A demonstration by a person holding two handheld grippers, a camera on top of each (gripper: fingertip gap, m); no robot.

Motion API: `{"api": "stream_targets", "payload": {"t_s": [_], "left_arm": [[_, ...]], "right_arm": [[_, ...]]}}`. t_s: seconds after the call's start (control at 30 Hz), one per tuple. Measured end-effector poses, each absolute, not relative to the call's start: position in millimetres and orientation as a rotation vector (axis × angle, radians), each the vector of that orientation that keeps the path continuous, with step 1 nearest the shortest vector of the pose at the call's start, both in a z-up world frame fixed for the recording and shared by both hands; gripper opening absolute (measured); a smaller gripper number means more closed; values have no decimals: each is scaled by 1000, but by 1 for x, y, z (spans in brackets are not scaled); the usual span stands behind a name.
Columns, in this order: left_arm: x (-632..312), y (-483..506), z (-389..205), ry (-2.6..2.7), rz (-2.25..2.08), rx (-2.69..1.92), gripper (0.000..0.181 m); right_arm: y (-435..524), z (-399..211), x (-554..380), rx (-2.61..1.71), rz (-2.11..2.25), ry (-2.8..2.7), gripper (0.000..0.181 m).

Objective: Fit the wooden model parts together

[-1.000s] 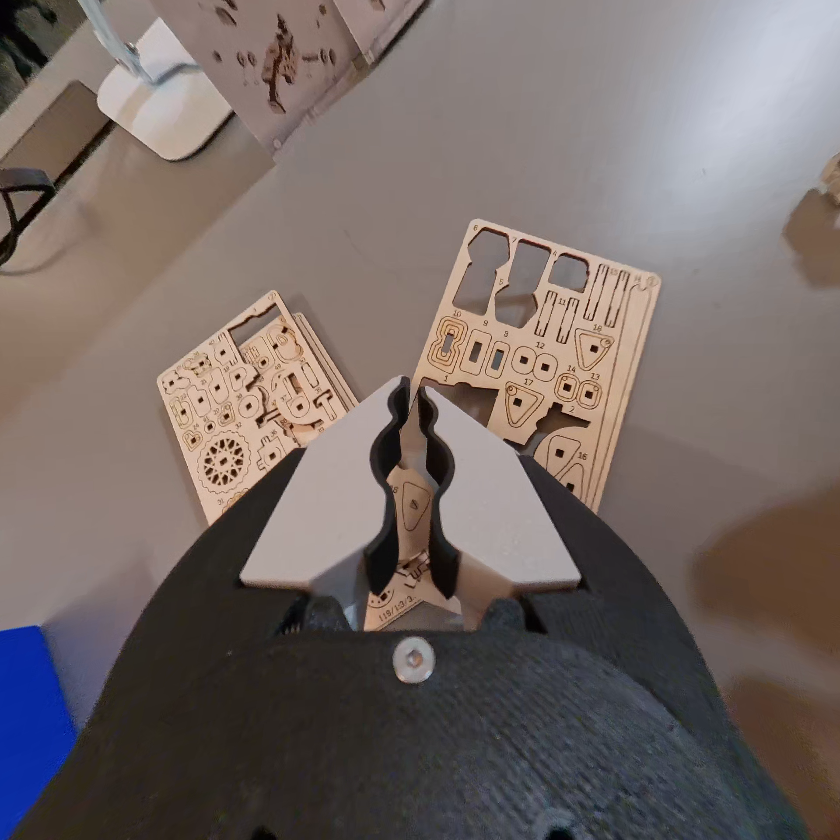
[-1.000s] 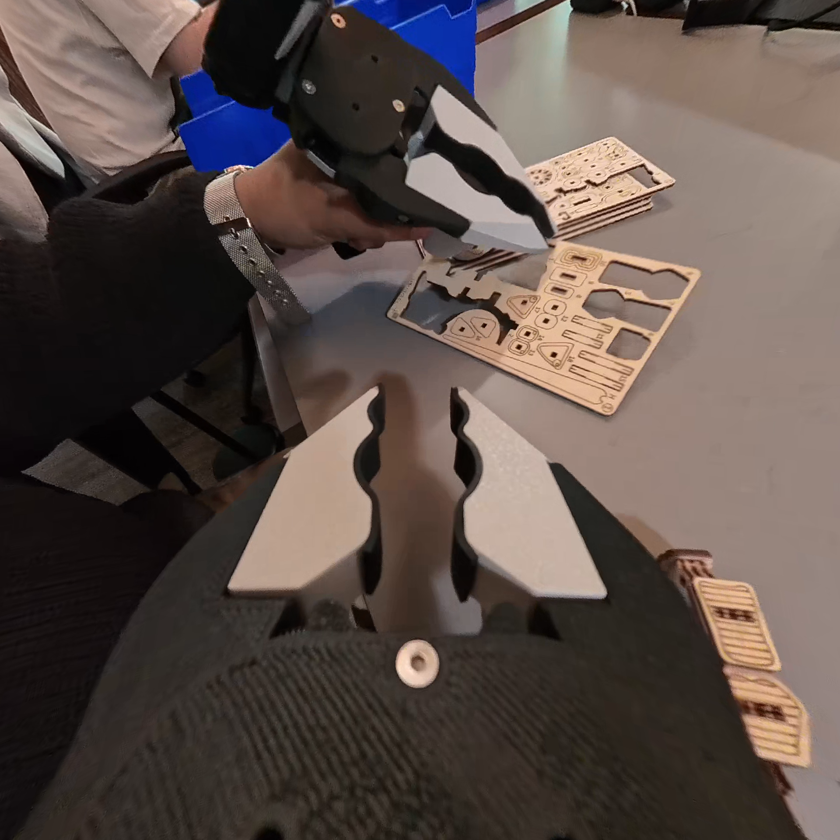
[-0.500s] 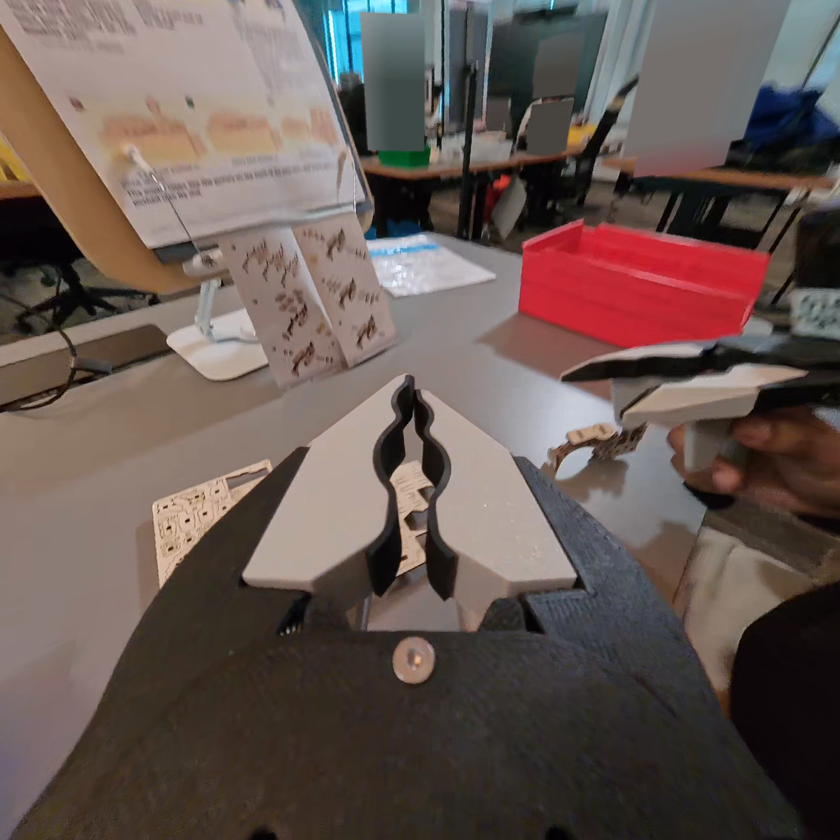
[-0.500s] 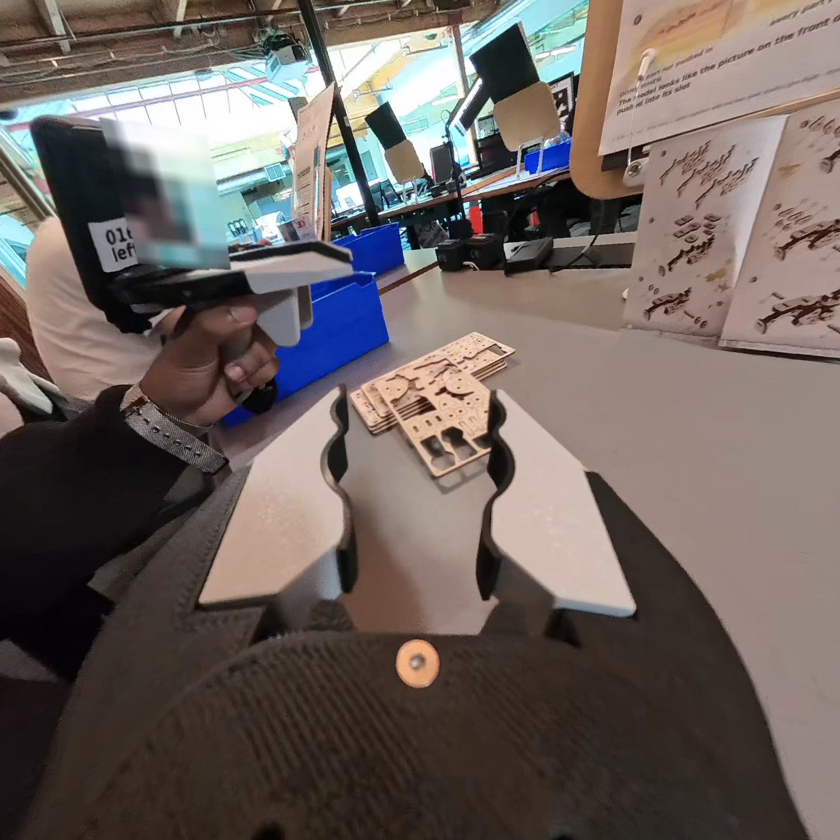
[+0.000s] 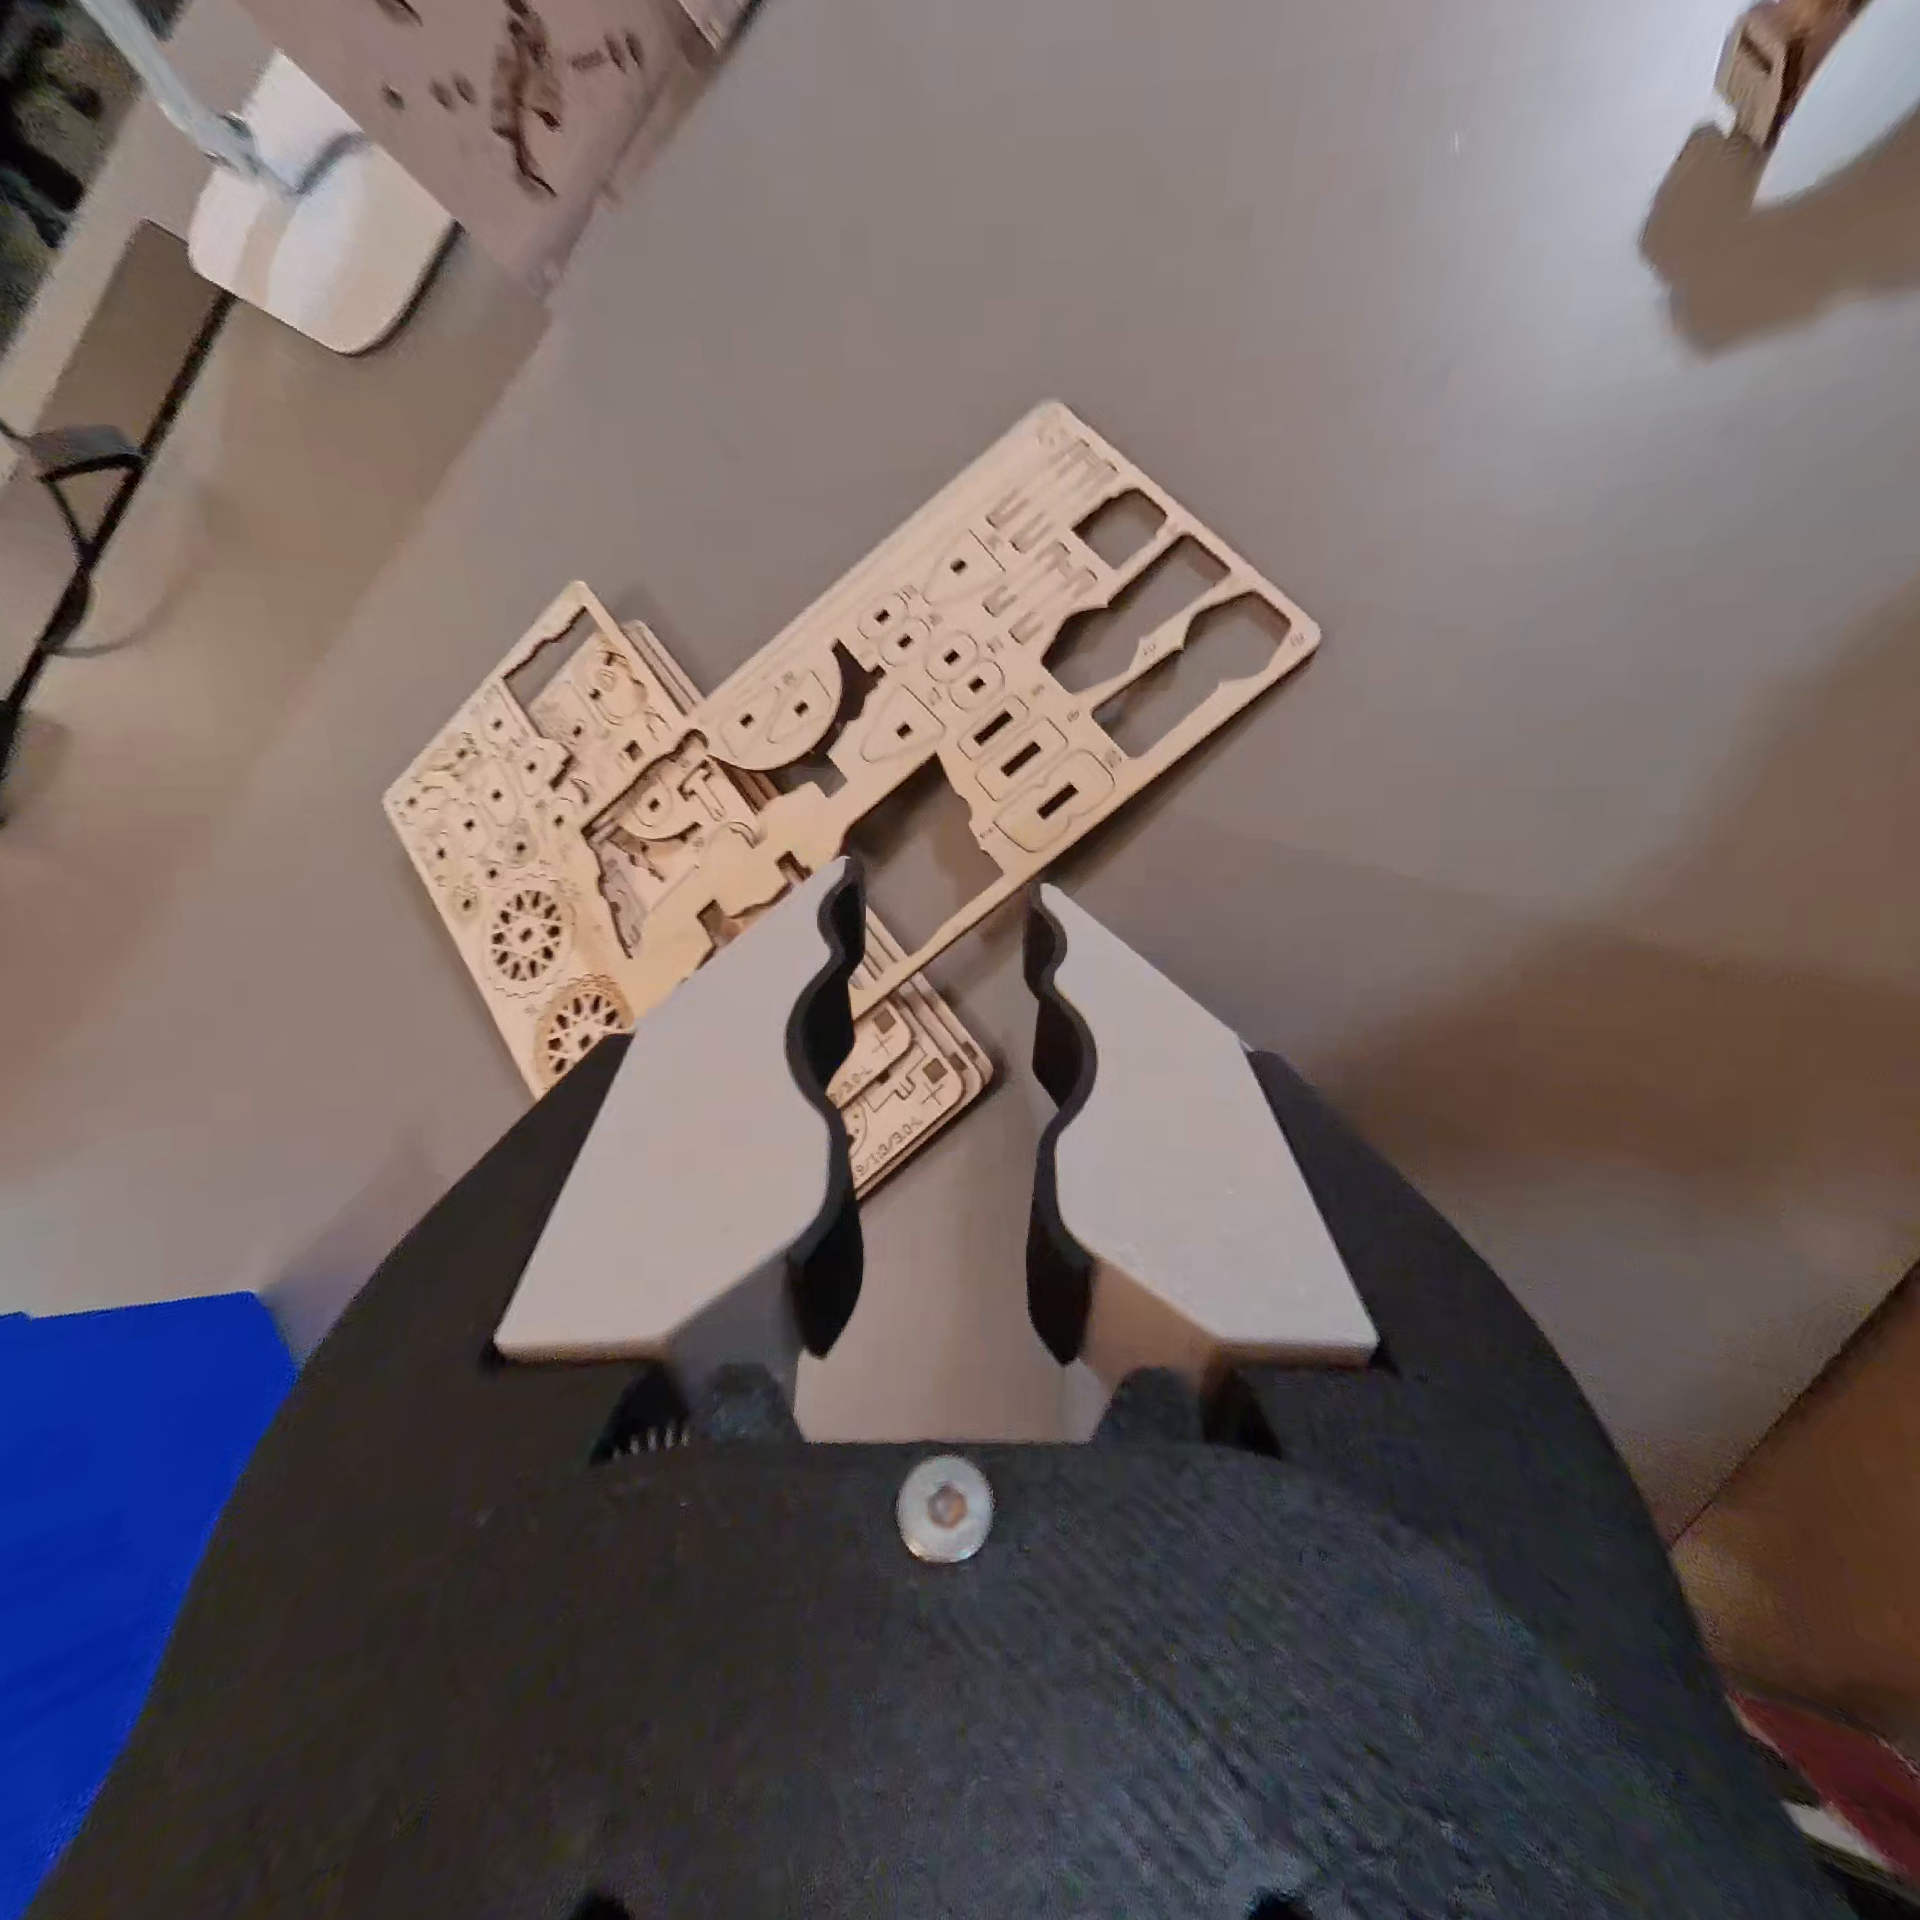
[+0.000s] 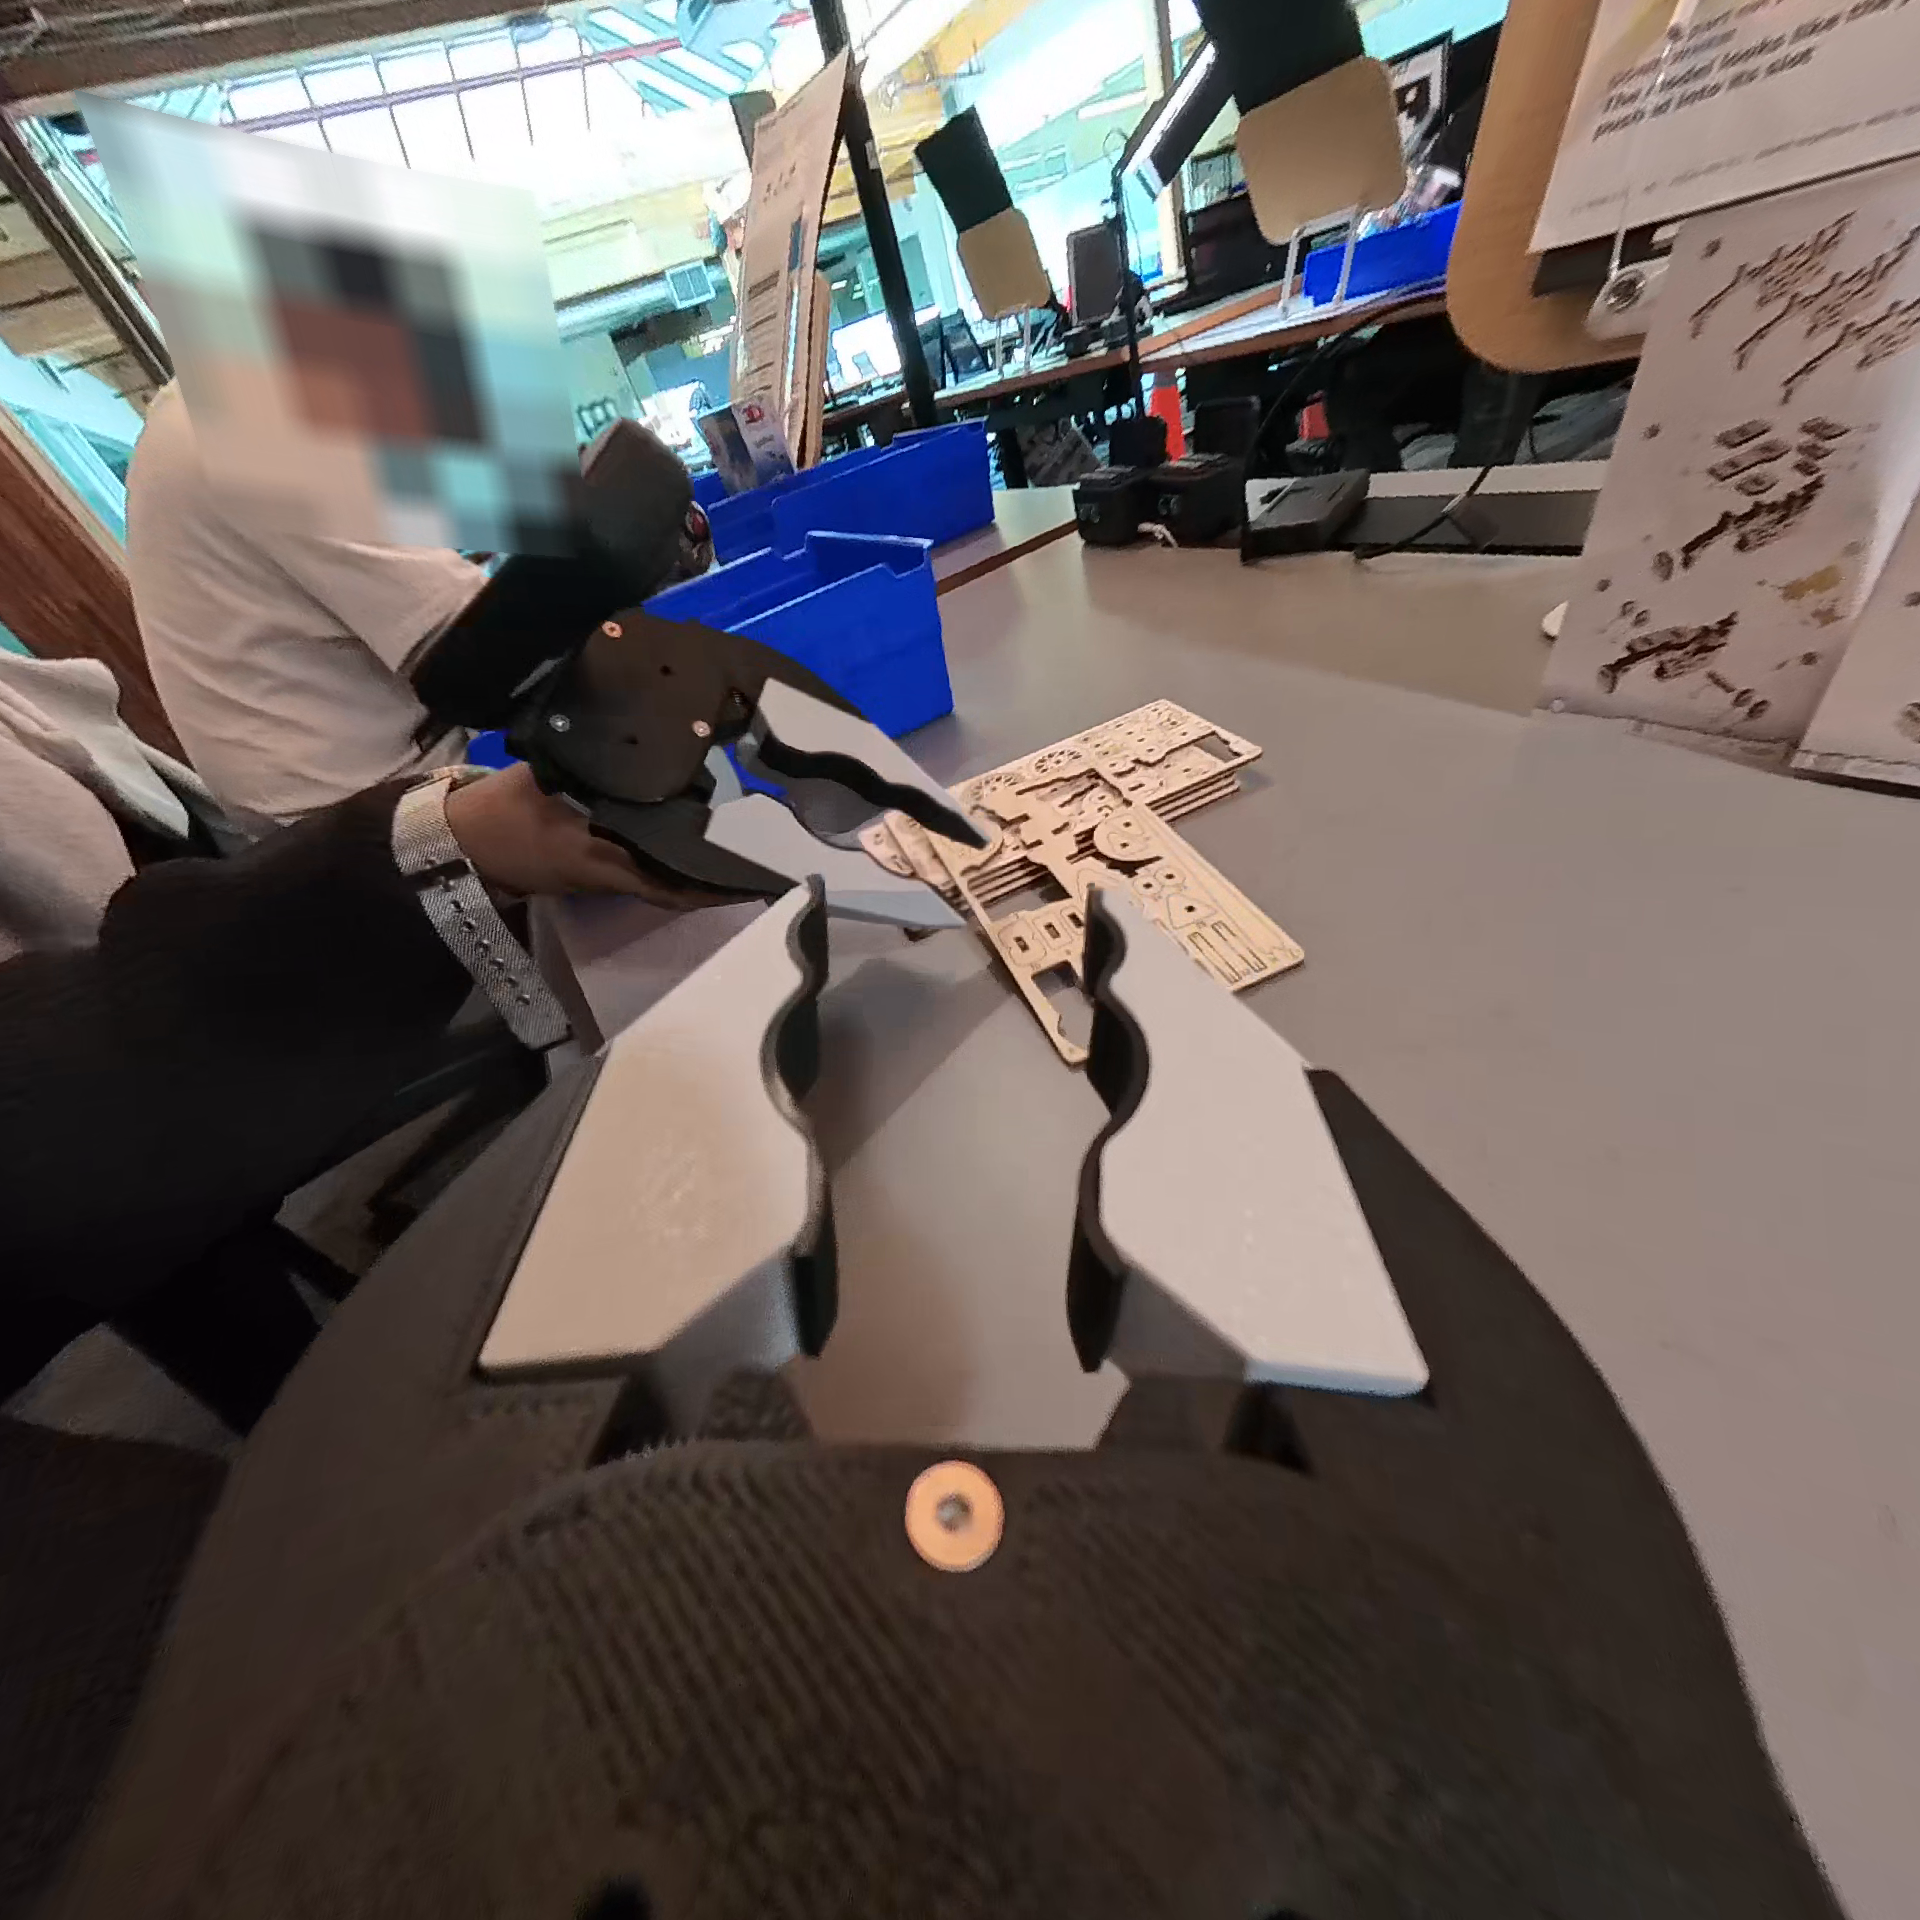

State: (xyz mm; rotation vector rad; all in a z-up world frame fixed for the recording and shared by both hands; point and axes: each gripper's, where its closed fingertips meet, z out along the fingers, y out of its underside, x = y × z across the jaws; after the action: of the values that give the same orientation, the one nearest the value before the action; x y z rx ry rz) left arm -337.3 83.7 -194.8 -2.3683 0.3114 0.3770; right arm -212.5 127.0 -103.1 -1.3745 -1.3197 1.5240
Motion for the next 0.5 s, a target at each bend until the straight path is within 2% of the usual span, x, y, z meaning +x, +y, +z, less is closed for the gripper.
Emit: {"api": "stream_targets", "payload": {"t_s": [0.13, 0.33, 0.5], "left_arm": [[-343, 85, -214, 382, 441, -2428, 28], [-340, 92, -215, 507, 541, -2395, 5], [-332, 103, -159, 388, 488, -2145, 3]], "right_arm": [[125, -107, -214, -1394, 1556, -1338, 48], [128, -109, -215, -1410, 1570, -1337, 48], [133, -102, -213, -1383, 1556, -1304, 47]]}}
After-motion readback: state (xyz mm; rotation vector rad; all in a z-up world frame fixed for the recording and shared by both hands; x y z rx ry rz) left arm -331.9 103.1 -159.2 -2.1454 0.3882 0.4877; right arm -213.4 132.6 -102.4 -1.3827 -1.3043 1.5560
